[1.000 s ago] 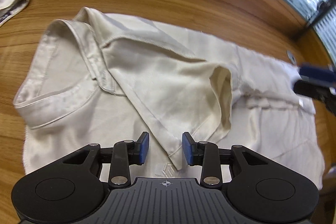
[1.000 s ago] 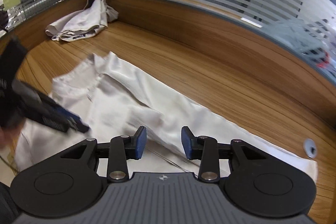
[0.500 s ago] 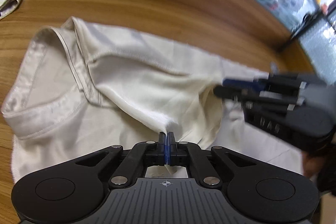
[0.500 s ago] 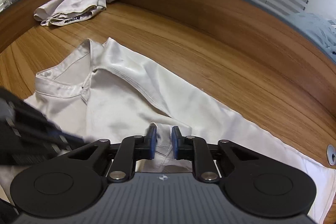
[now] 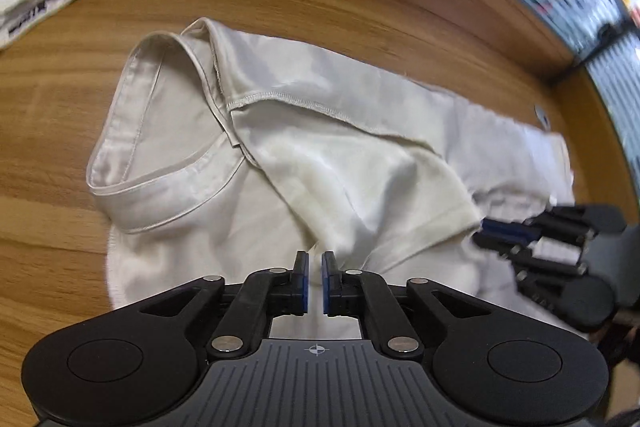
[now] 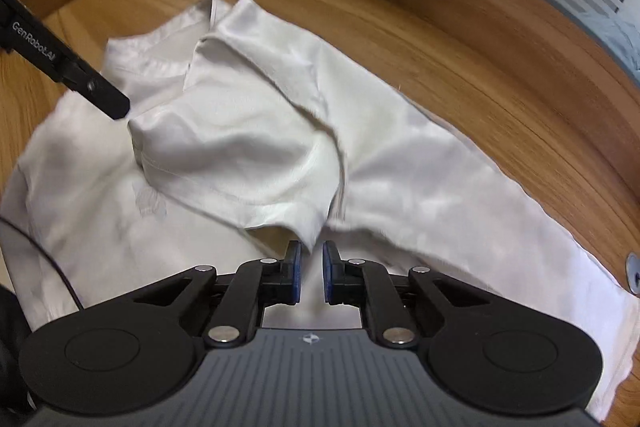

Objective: Fold clothes

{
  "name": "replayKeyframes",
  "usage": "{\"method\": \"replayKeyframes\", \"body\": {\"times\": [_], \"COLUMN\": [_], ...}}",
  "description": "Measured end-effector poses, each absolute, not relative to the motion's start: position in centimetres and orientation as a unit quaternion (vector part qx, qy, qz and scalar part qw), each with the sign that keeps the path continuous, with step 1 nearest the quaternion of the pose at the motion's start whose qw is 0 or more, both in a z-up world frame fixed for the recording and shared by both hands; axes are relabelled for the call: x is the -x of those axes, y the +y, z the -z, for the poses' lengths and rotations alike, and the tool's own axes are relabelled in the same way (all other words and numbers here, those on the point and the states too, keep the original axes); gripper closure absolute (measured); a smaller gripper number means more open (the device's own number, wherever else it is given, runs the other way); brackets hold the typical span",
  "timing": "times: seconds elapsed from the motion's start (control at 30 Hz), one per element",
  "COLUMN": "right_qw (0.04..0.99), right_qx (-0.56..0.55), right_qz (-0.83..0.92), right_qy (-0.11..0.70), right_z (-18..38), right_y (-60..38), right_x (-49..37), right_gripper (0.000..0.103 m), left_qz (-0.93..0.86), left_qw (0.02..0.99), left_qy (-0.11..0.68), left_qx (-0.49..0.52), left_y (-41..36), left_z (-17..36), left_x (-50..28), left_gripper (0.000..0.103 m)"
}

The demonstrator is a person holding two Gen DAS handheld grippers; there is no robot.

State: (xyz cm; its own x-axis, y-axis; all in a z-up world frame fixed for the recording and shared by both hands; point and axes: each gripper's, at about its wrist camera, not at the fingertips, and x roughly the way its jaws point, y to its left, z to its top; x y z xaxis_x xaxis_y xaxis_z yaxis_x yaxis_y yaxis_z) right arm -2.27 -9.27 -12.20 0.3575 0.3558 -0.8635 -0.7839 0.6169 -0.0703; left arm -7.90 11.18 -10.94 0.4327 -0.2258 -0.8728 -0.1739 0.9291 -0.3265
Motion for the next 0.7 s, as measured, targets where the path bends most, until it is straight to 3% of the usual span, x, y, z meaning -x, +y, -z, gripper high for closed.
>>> {"method": "replayKeyframes", "body": {"times": [0.3, 0.47, 0.7], "right_qw": [0.817, 0.822, 0.802], "right_qx": [0.215, 0.208, 0.253], "right_qz": [-0.321, -0.313, -0.332], "right_qy": [0.428, 0.427, 0.428], "right_z": [8.7, 7.3, 7.9], "right_y": [-15.3, -21.4, -29.4], "right_x": [5.9, 8.3, 11.6], "right_gripper": [0.084, 0.076, 0.076], "left_qz": [0.017, -0.03, -0.125], "left_qw": [0.875, 0.887, 0.881], "left_qy": [0.478, 0.454, 0.442], "left_qx": [0.077, 0.081, 0.116], "left_y": [11.1, 10.3, 5.4], "left_z": [6.5, 4.9, 5.7], "left_x": [13.9, 18.1, 24.6], "left_gripper": [0.071, 0.061, 0.048]}}
